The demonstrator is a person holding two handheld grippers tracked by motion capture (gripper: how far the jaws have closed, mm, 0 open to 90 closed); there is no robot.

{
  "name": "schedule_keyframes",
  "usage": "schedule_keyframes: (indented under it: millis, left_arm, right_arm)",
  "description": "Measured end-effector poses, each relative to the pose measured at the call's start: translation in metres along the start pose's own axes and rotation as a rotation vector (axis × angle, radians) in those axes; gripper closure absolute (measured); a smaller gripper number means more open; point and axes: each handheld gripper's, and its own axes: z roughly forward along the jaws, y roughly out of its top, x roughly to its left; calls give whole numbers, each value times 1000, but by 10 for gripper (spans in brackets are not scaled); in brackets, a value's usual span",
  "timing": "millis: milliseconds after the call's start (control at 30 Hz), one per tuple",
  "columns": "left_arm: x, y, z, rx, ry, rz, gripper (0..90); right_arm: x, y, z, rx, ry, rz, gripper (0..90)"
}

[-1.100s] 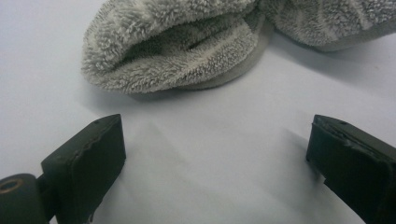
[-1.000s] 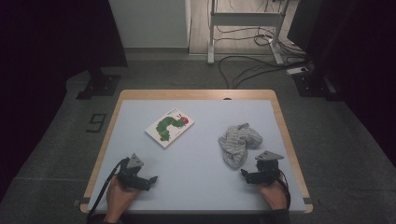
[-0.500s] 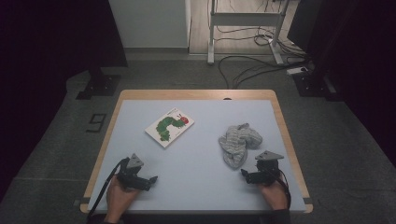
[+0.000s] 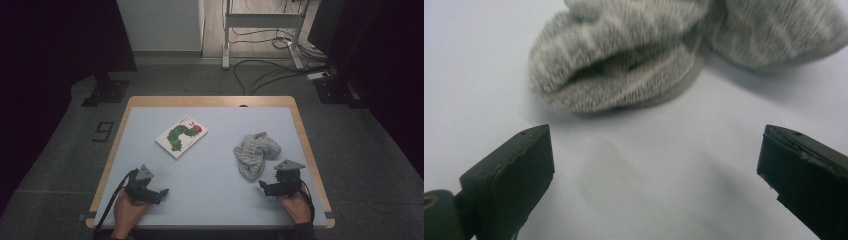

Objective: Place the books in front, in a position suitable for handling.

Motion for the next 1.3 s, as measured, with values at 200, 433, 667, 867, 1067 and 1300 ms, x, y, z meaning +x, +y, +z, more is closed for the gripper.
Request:
schedule_keyframes:
  millis: [200,433,667,867,1067,1300]
  left_arm:
    - [0,0,0,0,0,0,0]
    - [0,0,0,-1,1,0,0]
    - [0,0,0,0,1,0,0]
    - [0,0,0,0,1,0,0]
    - [0,0,0,0,0,0,0]
    - [0,0,0,0,1,0,0]
  right_arm:
    - [-1,16,-6,-34,18,-23,0]
    - [-2,30,-5,-42,27,-41,0]
    - [-6,48,-1,-45,27,-71,0]
    - [-9,63,5,-38,25,-93,0]
    - [-11,77,14,-28,27,-99,0]
    - [-19,95,30,-21,13,-65,0]
